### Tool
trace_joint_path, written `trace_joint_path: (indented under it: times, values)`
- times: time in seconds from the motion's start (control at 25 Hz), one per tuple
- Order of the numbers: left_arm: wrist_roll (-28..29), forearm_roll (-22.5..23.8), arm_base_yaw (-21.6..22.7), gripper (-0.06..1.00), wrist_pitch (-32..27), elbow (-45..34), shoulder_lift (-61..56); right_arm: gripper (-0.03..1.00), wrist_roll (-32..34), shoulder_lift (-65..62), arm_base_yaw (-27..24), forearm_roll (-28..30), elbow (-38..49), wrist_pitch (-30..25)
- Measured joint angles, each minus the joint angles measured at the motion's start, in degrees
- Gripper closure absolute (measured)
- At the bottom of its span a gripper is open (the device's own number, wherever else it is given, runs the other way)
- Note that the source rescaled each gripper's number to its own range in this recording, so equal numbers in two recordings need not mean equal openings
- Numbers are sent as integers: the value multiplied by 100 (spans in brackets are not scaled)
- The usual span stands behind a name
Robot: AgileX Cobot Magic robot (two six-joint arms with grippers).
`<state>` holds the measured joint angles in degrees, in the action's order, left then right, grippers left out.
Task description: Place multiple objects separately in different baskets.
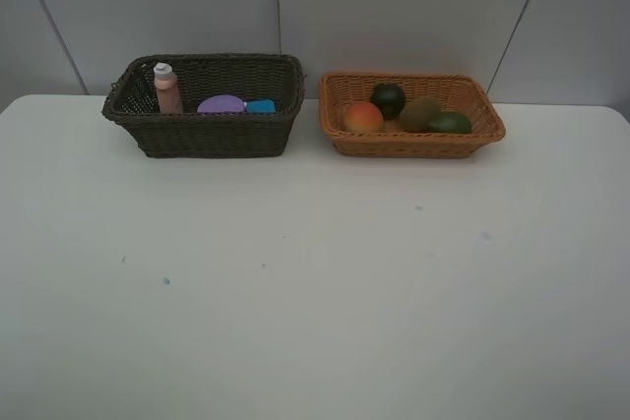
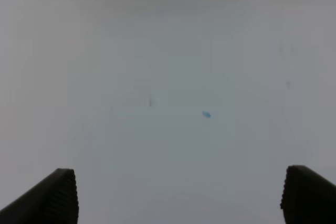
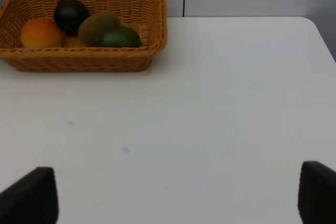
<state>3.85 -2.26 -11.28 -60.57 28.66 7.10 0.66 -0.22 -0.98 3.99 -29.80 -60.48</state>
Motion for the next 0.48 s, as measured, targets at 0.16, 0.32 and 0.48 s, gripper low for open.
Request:
trace_joint_path:
  times: [0.16,0.32,0.48]
  values:
    - [0,-7,17,-5,-5,0,-478,-3,0,0,0,0,0,0]
    - [0,-7,35,-5,-5,0,-737,-3,0,0,0,0,0,0]
    - [0,-7,35,-5,-5,0,-739,-3,0,0,0,0,0,0]
